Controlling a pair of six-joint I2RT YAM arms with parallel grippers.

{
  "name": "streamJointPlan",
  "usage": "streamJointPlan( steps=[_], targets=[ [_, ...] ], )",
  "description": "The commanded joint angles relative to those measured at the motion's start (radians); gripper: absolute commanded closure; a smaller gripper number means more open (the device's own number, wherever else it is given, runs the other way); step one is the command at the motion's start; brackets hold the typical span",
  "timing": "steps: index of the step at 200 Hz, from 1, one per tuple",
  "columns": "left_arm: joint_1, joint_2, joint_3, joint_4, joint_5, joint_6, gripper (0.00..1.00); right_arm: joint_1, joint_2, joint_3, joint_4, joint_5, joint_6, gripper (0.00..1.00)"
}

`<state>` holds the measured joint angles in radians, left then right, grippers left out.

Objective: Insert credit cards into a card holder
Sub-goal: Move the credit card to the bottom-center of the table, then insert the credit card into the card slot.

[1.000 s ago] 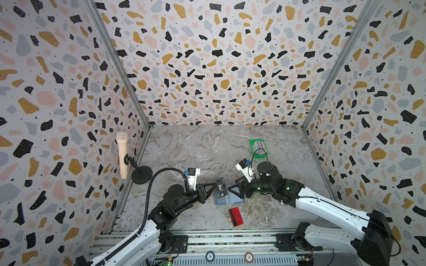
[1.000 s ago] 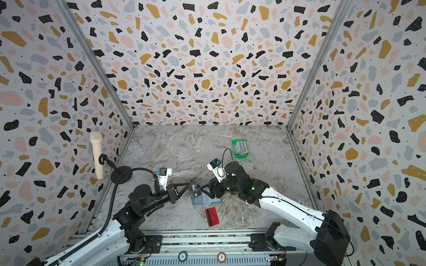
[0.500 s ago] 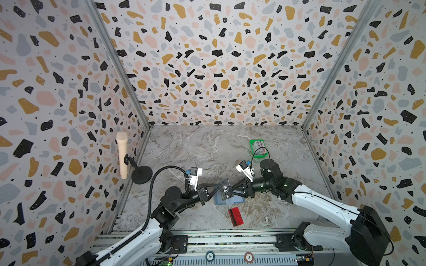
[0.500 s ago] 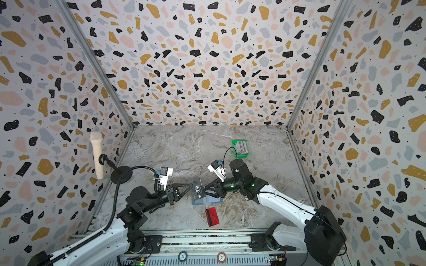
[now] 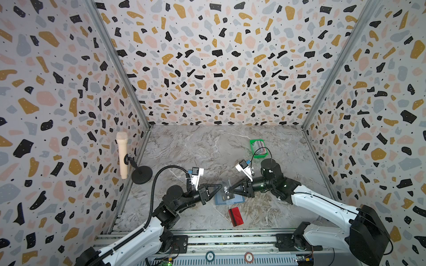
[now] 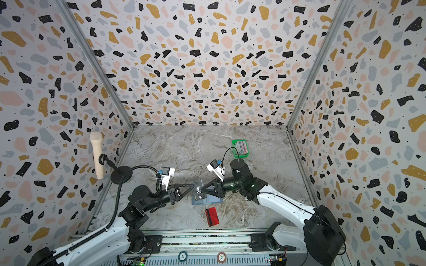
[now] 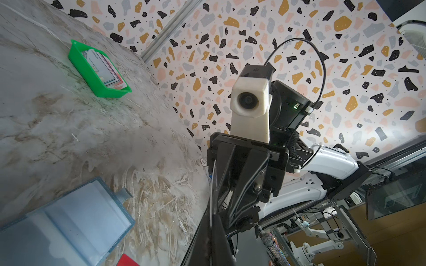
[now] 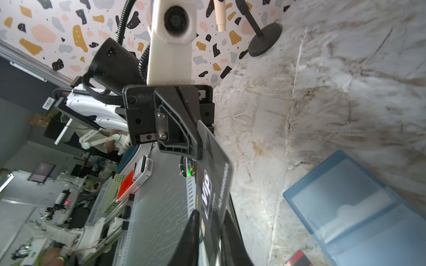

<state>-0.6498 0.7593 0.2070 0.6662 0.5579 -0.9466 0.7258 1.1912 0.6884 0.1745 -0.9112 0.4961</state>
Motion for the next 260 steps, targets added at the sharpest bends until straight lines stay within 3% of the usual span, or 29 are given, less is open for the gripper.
streamJointPlan(
  steps=[1,14,25,34,41,70,83,100,118,147,218,260],
  targets=[
    [-0.005,0.014,0.002,0.043,0.013,0.009,1.0,0.001,0.005,-0.004,0.061,-0.025,0.027,0.93],
    [-0.005,0.023,0.008,0.024,0.002,0.013,1.0,0.005,0.009,-0.006,0.069,-0.023,0.03,1.0],
    [-0.005,0.028,0.018,-0.035,-0.036,0.022,1.0,0.008,0.004,-0.015,0.075,-0.01,0.036,1.0],
    [-0.004,0.029,0.022,-0.074,-0.079,0.026,0.77,0.007,-0.006,-0.03,0.083,0.017,0.042,1.0],
    [-0.004,0.029,0.015,-0.085,-0.109,0.024,0.7,0.007,-0.015,-0.048,0.09,0.051,0.049,1.0],
    [0.007,0.028,-0.04,-0.144,-0.288,-0.02,0.62,0.007,-0.021,-0.115,0.07,0.24,0.092,1.0],
    [0.006,0.081,-0.058,-0.148,-0.315,-0.026,0.61,0.01,-0.005,-0.145,0.092,0.306,0.119,1.0],
    [0.004,0.19,-0.044,-0.162,-0.292,-0.001,0.67,0.024,0.037,-0.179,0.134,0.405,0.153,1.0],
    [-0.009,0.264,-0.039,-0.149,-0.307,0.002,0.78,0.024,0.093,-0.202,0.204,0.433,0.204,1.0],
    [-0.015,0.332,-0.028,-0.123,-0.32,0.015,0.86,0.025,0.179,-0.2,0.251,0.489,0.228,1.0],
    [-0.019,0.52,0.002,-0.031,-0.316,0.03,0.97,0.004,0.251,-0.183,0.279,0.525,0.248,1.0],
    [-0.019,0.564,0.0,-0.03,-0.315,0.032,1.0,0.0,0.284,-0.183,0.306,0.5,0.252,1.0]
  ],
)
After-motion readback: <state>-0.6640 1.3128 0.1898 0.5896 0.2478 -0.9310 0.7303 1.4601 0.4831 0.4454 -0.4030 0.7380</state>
